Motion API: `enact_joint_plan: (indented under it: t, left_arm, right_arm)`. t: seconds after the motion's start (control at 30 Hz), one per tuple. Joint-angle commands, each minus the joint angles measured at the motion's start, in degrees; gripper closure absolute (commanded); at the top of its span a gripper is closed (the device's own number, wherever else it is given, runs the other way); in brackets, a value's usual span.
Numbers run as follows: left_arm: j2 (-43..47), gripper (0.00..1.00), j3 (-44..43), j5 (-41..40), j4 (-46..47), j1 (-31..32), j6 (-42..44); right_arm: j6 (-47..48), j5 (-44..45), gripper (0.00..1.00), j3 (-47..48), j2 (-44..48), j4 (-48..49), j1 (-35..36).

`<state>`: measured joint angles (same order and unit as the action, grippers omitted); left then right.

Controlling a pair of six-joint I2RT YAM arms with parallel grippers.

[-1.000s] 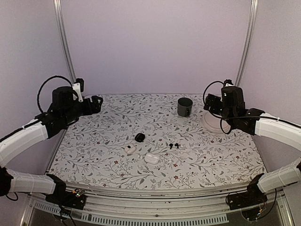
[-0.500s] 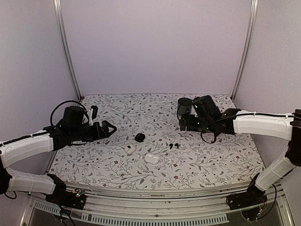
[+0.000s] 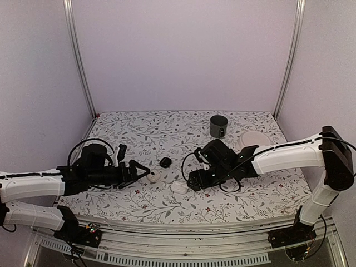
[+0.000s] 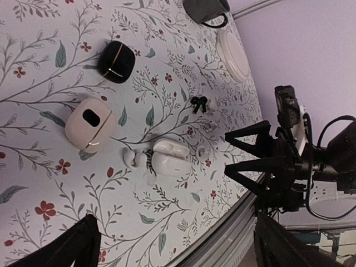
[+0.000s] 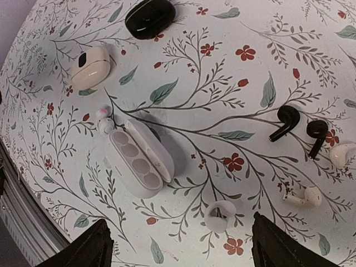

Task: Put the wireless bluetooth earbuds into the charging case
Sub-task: Pick up the charging case from the right side groove of the charging case.

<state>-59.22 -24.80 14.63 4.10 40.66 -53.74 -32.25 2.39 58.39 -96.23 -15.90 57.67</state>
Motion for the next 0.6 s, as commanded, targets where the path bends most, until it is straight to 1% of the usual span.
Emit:
enact_joint_plan:
  t: [0.0,0.03,0.1,0.17,0.3,0.43,0.57]
  left_arm:
    - [0.7,0.04,3.5,-0.1,5.2,2.6,-7.7]
    - [0.9,0.04,5.0,0.0,6.8,2.7,-9.0]
    - [1.2,0.04,8.9,1.2,13.5,2.8,-12.4]
    - [0.5,0.04,11.2,1.5,18.2,2.8,-14.7]
    - [-6.3,0.04,7.4,3.3,19.7,2.6,-12.2]
    - [-15.1,0.04,5.6,8.6,27.9,3.0,-14.2]
    - [-19.5,0.04,4.4,10.8,29.4,2.9,-13.9]
  right_arm:
    - [2.8,-2.5,0.14,-0.6,-1.9,3.1,-0.3]
    - [2.8,-3.1,0.15,-0.4,-2.5,3.5,-0.3]
    - [2.8,-4.0,0.17,0.9,-4.2,3.4,-0.2]
    - [2.5,-4.4,0.17,2.7,-6.1,3.1,-0.2]
    - [1.7,-2.6,0.18,6.4,-9.1,1.0,-0.2]
    - [1.1,-1.1,0.18,8.4,-9.6,-1.2,-0.3]
    - [1.3,0.3,0.19,8.9,-8.5,-3.8,-0.2]
